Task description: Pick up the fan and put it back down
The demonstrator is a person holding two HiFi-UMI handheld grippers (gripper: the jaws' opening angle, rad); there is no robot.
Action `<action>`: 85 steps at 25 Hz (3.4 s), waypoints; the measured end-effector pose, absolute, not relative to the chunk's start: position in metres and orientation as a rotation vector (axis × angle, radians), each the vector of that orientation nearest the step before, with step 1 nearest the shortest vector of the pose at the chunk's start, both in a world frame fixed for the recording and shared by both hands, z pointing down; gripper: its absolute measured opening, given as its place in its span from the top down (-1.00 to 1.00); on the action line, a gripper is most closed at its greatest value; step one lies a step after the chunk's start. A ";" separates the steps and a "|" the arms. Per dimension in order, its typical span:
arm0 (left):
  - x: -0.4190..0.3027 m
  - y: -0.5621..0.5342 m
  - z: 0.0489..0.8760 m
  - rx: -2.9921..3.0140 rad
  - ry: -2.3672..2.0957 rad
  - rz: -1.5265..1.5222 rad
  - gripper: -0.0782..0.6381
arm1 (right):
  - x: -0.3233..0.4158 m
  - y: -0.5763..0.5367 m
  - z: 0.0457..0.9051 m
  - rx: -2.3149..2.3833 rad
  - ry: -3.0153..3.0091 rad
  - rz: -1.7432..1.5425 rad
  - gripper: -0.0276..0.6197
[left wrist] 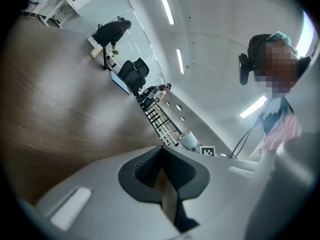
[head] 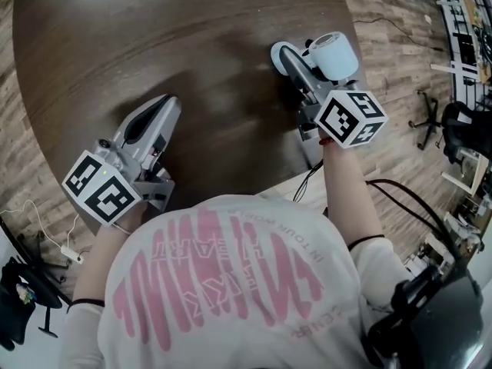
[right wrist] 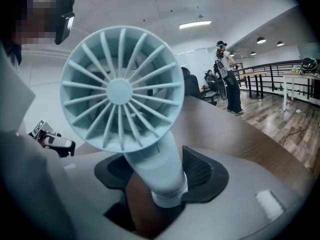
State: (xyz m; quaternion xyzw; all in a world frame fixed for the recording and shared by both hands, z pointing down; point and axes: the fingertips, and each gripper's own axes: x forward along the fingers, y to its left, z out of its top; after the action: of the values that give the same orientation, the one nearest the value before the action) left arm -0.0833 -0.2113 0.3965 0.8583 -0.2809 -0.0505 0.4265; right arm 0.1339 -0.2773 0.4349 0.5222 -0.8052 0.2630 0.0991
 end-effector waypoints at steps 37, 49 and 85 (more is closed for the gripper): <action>-0.098 -0.123 0.356 2.037 -1.167 -0.128 0.74 | 0.113 -0.284 0.451 1.243 -2.479 0.648 0.12; -0.095 -0.124 0.354 2.054 -1.129 -0.154 0.74 | 0.138 -0.285 0.439 1.358 -2.455 0.760 0.27; -0.061 -0.130 0.318 2.209 -1.008 -0.226 0.74 | 0.103 -0.183 0.320 1.122 -2.722 0.568 0.28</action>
State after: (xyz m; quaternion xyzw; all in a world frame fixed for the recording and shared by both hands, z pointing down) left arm -0.0607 -0.1303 0.3180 0.8504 -0.3882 -0.0869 0.3442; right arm 0.1027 -0.1826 0.3199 0.3731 -0.9055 0.1890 0.0718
